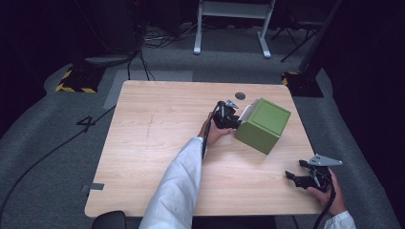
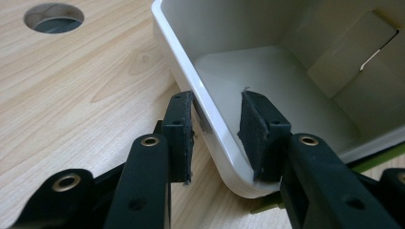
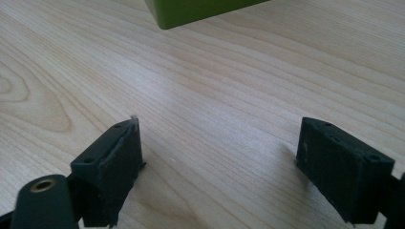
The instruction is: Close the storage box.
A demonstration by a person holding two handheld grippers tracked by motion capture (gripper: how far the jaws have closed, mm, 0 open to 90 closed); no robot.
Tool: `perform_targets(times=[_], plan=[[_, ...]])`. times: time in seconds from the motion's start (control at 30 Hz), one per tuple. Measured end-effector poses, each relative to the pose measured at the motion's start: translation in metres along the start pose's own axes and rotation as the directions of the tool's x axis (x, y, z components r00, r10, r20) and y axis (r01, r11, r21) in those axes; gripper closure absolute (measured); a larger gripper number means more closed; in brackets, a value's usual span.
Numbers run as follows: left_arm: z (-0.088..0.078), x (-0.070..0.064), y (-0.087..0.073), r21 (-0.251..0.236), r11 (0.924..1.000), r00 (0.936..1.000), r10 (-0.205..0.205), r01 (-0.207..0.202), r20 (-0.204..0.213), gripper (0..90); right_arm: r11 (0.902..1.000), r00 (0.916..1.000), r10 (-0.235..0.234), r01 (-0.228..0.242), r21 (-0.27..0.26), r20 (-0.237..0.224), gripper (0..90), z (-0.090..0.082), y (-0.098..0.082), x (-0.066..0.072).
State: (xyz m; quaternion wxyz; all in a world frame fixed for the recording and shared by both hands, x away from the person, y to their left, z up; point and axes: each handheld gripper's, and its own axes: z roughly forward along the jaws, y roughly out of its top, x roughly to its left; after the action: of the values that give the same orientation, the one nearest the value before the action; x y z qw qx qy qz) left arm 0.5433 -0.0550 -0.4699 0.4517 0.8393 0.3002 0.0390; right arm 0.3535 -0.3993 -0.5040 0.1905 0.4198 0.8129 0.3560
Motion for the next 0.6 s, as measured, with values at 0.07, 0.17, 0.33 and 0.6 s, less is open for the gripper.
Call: perform_targets(times=[0.07, 0.17, 0.33, 0.6], plan=[[0.0004, -0.0008, -0.0003, 0.002, 1.0, 1.0, 0.003, -0.003, 0.006, 64.9, 1.0, 1.0, 0.0, 0.0, 0.0, 0.0, 15.6, 0.0, 0.0, 0.0], [0.001, -0.0013, -0.0012, -0.004, 1.0, 0.9999, -0.001, 0.001, 0.013, 63.6, 1.0, 1.0, 0.0, 0.0, 0.0, 0.0, 15.6, 0.0, 0.0, 0.0], [0.0035, -0.0049, -0.0015, 0.006, 1.0, 0.9995, 0.005, -0.005, 0.031, 59.5, 1.0, 1.0, 0.0, 0.0, 0.0, 0.0, 15.6, 0.0, 0.0, 0.0], [-0.0028, -0.0021, 0.0012, -0.003, 0.9997, 0.9995, 0.026, -0.026, -0.02, 52.5, 1.0, 1.0, 0.0, 0.0, 0.0, 0.0, 15.7, 0.0, 0.0, 0.0]])
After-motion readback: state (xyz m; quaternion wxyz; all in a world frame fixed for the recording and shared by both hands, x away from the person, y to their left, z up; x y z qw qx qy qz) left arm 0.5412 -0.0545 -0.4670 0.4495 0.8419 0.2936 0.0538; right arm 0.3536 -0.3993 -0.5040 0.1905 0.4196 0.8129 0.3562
